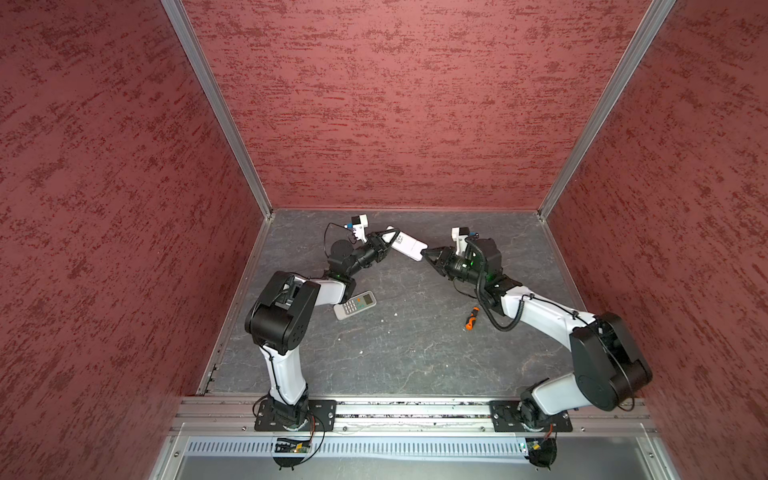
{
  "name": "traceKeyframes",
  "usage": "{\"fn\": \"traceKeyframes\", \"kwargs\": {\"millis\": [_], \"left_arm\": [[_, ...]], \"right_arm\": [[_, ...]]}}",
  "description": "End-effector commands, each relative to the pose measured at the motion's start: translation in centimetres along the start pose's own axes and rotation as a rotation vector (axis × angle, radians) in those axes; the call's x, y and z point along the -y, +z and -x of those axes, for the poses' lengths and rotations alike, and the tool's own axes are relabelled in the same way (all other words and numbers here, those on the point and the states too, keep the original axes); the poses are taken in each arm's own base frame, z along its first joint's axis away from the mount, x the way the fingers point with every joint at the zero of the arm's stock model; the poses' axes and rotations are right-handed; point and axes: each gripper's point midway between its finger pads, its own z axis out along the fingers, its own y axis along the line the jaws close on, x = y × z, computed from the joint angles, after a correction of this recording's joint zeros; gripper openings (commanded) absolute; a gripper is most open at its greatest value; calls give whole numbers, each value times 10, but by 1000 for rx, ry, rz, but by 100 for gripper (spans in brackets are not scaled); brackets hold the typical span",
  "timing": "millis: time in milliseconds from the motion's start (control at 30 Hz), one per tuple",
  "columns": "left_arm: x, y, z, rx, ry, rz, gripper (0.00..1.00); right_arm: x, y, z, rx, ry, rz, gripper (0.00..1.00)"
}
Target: Unload the batteries from the remote control
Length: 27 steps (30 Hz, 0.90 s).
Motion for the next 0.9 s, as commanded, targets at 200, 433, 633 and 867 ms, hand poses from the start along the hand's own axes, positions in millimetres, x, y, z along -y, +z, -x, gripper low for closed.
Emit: {"fn": "traceKeyframes", "kwargs": {"millis": [200,433,633,867], "left_arm": [[13,8,-4,-24,44,-30,0],[13,8,-6,-27,46,-35,0],[13,6,-6,-25,47,-38,0],[10,5,-6,-26,44,-33,0]], "right_arm": [[-20,-7,-1,2,2,78,25],[-24,-8,-3,-2,26,118,25],[-25,-9,-2,5,35,135,24],[-25,-10,-1,12,26,127,21]]}}
